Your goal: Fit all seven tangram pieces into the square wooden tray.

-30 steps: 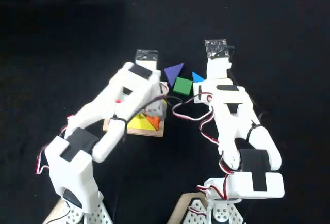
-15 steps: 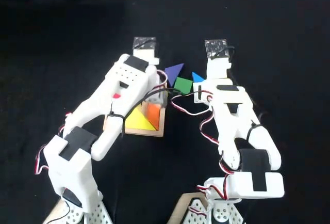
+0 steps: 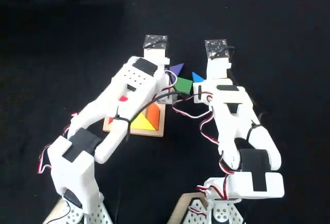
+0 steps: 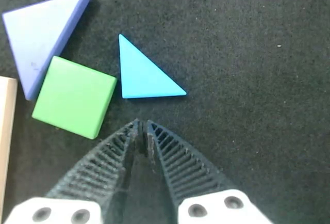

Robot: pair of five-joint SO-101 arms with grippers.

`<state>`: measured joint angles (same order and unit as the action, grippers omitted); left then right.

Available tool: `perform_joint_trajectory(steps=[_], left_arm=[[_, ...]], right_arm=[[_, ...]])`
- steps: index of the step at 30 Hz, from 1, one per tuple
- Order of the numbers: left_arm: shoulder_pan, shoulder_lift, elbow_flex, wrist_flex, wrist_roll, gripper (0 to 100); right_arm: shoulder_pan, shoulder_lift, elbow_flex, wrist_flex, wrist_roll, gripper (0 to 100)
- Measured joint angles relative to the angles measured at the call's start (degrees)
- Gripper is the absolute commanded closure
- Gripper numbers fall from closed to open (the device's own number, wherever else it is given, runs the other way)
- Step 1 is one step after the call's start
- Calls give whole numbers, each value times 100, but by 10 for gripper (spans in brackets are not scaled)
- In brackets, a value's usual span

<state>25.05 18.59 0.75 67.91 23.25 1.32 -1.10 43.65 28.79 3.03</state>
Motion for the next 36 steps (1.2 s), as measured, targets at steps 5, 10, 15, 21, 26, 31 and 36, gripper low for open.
perform_joint_trajectory(steps=[5,10,15,21,26,31,36], left_arm=[[-193,0,0,0,0,744],[-158,334,0,-44,-9,744],[-176,642,0,-114,-18,744],[-176,642,-35,-105,-18,744],[-176,369,-35,-114,-18,744],[-413,352,-35,-545,-18,744],[-475,352,-35,-782,-18,744]], right_arm=[[0,0,0,0,0,986],[0,0,0,0,0,986],[0,0,0,0,0,986],[0,0,0,0,0,986],[0,0,0,0,0,986],[0,0,0,0,0,986],[0,0,0,0,0,986]])
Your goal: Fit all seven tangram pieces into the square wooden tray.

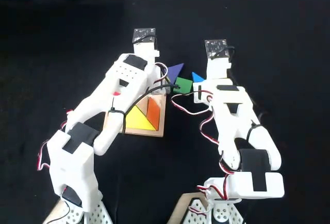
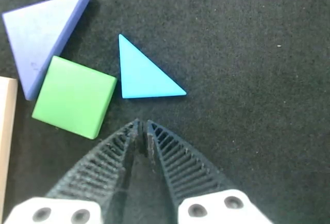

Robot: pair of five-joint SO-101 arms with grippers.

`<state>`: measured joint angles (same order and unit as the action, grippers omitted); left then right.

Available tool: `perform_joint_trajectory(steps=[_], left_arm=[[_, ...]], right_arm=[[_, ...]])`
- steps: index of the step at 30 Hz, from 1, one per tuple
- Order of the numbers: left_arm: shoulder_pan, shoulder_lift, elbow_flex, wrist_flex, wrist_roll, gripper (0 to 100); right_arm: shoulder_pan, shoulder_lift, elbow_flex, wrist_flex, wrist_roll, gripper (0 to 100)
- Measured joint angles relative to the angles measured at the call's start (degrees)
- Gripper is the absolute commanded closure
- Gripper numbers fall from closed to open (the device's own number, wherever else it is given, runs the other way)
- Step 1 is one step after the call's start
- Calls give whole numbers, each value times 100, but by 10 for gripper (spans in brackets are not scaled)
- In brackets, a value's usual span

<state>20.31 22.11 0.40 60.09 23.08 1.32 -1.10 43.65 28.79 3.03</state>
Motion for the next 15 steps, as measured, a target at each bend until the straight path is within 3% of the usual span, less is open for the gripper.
perform_joint_trajectory(steps=[8,15], left_arm=[[0,352,0,9,0,744],[18,360,-220,747,0,744]], right_arm=[[0,0,0,0,0,986],[0,0,0,0,0,986]])
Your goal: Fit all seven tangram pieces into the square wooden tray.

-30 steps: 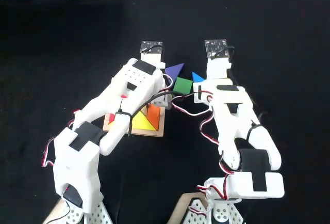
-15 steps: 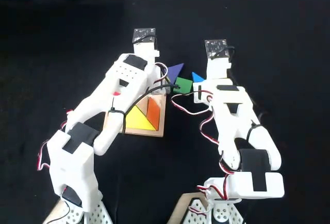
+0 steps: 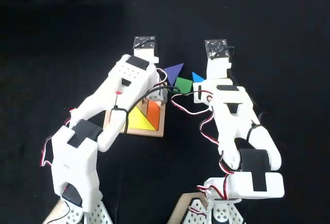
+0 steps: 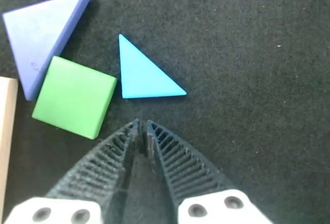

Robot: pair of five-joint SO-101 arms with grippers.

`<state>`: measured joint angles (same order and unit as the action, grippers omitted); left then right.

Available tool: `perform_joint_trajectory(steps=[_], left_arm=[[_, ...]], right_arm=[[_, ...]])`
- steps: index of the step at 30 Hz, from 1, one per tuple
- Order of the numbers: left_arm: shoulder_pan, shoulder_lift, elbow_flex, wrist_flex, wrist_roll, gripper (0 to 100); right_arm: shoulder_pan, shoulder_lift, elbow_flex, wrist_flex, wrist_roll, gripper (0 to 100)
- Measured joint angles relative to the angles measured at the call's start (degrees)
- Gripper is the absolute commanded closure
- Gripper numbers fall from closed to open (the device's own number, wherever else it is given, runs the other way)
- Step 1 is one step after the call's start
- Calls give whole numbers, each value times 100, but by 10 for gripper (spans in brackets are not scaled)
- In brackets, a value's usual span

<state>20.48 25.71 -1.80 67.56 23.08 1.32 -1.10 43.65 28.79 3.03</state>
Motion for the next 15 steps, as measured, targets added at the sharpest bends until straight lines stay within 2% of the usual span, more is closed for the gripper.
perform_joint_trajectory(steps=[11,15], left_arm=[[273,0,-809,879,18,744],[79,-62,-1591,1820,0,744]], right_arm=[[0,0,0,0,0,986],[0,0,0,0,0,986]])
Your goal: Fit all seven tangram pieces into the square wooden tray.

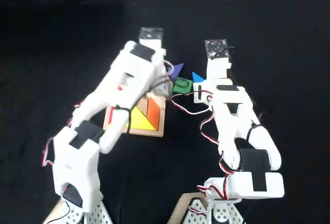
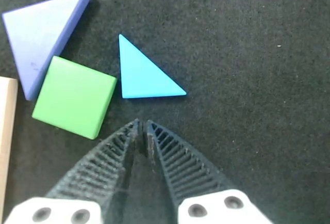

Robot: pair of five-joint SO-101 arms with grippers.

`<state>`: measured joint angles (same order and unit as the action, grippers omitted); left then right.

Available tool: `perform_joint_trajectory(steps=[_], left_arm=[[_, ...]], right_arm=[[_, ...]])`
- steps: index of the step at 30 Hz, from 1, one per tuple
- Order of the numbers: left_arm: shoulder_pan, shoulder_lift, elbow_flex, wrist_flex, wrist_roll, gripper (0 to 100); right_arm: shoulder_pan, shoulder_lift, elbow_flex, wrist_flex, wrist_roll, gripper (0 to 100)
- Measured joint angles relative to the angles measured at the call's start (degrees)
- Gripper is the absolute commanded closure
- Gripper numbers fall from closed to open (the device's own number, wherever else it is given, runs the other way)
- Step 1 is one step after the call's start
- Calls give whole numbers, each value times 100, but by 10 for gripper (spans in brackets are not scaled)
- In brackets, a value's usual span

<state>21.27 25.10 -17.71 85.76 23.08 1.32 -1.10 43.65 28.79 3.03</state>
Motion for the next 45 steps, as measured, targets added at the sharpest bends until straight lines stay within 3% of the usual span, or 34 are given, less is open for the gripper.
perform_joint_trajectory(steps=[3,7,11,14,19,27,33,37,45], left_arm=[[-431,-360,-607,703,-35,744],[-1125,-1178,-1187,1310,-774,744],[-1934,-2303,-949,1433,-1284,744],[-2629,-3138,-141,1363,-1389,744],[-3314,-4369,2101,492,-1802,744],[-4211,-6611,5969,-1600,-1890,744],[-4545,-7244,8369,-3253,-1503,744],[-4571,-7279,8879,-3736,-1468,744],[-4571,-7279,8949,-3815,-1468,744]], right_arm=[[0,0,0,0,0,986],[0,0,0,0,0,984],[-26,9,-35,9,0,982],[-26,9,-387,413,229,926],[-299,9,-1204,1705,791,834],[-1222,53,-1873,2426,2462,825],[-1363,1090,-2971,3279,3771,825],[-1310,2154,-4044,3604,4114,825],[-1125,3921,-6303,4818,4809,825]])
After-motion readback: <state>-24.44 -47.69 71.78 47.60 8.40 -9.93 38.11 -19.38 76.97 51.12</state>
